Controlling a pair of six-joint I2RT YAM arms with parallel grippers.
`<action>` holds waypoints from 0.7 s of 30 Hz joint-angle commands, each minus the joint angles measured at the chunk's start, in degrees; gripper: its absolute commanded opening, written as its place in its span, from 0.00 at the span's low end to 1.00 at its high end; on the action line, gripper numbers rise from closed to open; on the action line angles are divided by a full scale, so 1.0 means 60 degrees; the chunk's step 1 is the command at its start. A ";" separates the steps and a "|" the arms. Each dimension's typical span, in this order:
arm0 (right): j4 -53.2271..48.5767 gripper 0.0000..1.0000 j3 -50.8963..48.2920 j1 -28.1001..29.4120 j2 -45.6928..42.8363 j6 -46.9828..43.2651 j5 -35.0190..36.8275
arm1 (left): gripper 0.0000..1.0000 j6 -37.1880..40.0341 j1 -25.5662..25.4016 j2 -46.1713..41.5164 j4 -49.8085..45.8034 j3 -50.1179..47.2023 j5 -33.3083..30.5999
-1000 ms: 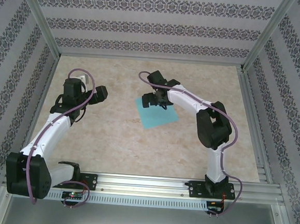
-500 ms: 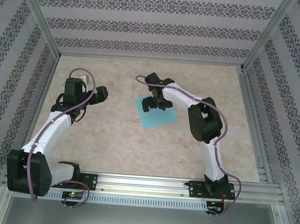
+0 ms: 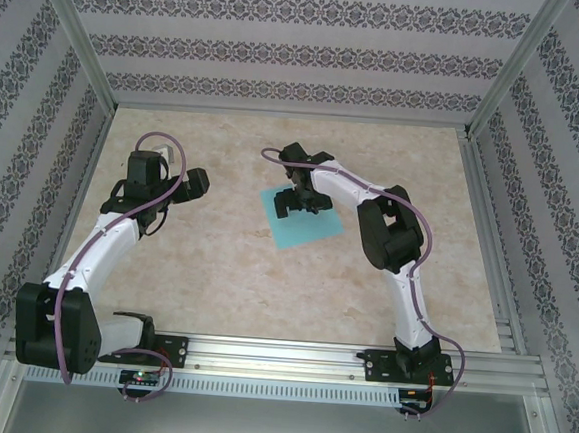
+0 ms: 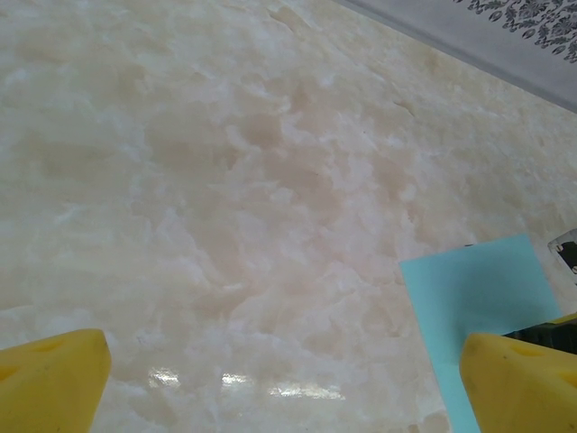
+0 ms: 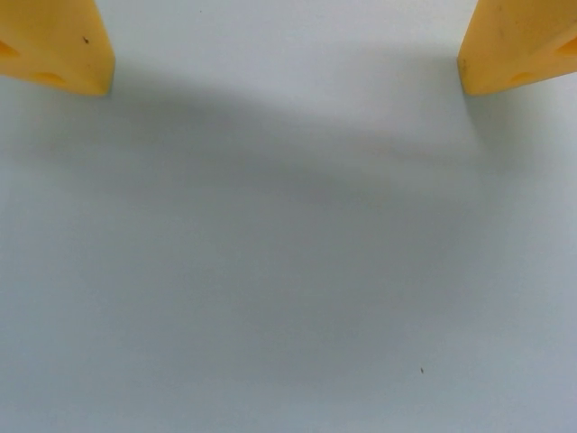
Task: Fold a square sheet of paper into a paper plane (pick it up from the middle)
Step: Move the square sheet of paper to the center of the table, then fold the square sheet of paper in half at the center of the table.
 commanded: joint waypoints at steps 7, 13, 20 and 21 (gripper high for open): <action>-0.0265 0.93 -0.0206 -0.0038 0.0648 -0.0040 0.0205 | 1.00 0.0024 -0.0072 0.0070 -0.0191 0.0271 0.0069; -0.0308 0.90 -0.0191 -0.0074 0.0699 -0.0069 0.0216 | 1.00 0.0031 -0.0078 0.0091 -0.0227 0.0267 0.0054; -0.0153 0.81 -0.0407 -0.0298 0.0547 -0.0054 -0.0160 | 1.00 0.0038 -0.0079 0.0117 -0.0251 0.0270 0.0065; -0.0163 0.80 -0.0413 -0.0309 0.0559 -0.0049 -0.0124 | 1.00 0.0039 -0.0078 0.0137 -0.0250 0.0283 0.0066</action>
